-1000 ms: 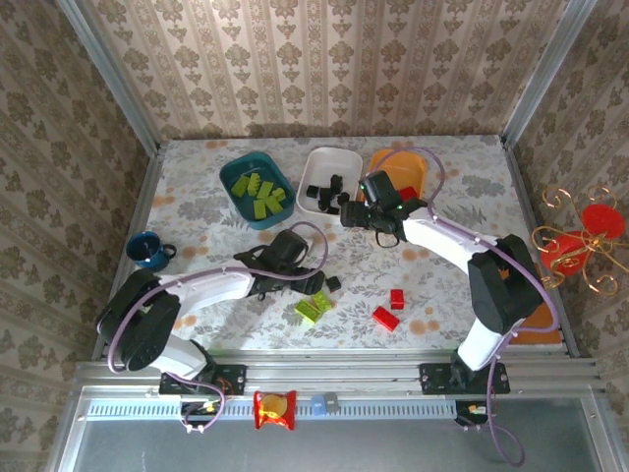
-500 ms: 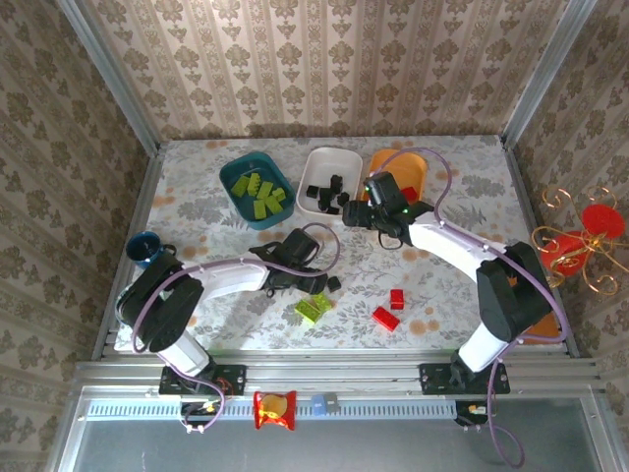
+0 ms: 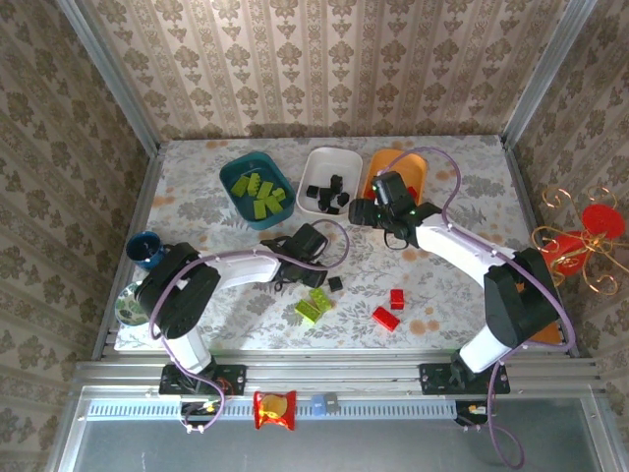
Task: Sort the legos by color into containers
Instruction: Pick up the lego from the center of the table, then place the lego in the container.
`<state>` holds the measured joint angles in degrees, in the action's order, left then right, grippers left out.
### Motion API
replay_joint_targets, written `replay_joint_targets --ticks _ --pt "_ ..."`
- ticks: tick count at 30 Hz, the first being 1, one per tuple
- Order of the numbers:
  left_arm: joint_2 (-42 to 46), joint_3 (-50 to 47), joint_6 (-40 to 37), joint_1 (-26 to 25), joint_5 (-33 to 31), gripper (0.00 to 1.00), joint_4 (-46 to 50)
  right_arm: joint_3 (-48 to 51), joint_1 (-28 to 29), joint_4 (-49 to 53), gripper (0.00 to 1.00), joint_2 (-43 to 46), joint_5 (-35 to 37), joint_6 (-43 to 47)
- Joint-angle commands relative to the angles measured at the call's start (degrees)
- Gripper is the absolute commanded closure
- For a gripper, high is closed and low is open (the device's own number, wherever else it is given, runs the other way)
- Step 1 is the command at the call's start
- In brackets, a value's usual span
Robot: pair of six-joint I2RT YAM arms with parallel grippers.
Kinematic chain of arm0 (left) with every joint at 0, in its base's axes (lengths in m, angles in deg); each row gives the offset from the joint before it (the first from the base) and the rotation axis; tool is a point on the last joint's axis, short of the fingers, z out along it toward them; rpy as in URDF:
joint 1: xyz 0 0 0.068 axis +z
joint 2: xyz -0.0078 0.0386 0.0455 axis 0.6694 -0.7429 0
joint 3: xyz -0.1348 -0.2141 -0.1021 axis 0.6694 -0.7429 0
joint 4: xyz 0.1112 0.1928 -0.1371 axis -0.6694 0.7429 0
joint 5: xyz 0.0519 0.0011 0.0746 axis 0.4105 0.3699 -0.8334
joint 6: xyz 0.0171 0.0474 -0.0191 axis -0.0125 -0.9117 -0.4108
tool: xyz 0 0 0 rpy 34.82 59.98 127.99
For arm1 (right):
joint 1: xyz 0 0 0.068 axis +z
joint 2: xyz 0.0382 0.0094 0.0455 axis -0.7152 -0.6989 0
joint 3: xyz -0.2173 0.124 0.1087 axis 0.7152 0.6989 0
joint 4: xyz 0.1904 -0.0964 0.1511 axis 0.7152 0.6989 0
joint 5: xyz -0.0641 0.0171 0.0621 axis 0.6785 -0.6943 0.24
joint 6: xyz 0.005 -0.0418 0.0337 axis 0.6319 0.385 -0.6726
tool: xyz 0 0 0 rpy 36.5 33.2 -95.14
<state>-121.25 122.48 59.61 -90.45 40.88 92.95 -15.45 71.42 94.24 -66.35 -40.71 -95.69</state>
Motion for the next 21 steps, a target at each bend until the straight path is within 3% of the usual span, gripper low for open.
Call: replay_joint_targets --ticks 1,4,11,15,21 --pt "1.54 0.48 0.19 0.92 1.68 0.67 -0.89 0.74 -0.35 -0.53 0.22 2.16 1.25 -1.40" --pt "6.03 0.39 1.22 4.20 0.65 0.69 -0.94 1.07 -0.36 -0.69 0.22 2.75 1.01 -1.72" --pt "14.31 3.82 4.31 15.25 -9.18 0.68 -1.76 2.71 -0.29 -1.13 0.22 4.31 0.33 -2.84" --pt "10.07 8.41 4.62 19.96 -13.53 0.68 -3.96 4.16 -0.18 -1.28 0.22 5.25 0.02 -3.13" --pt "-2.14 19.30 5.43 26.19 -13.56 0.68 -2.34 6.79 0.64 0.21 0.22 8.65 -0.55 -3.04"
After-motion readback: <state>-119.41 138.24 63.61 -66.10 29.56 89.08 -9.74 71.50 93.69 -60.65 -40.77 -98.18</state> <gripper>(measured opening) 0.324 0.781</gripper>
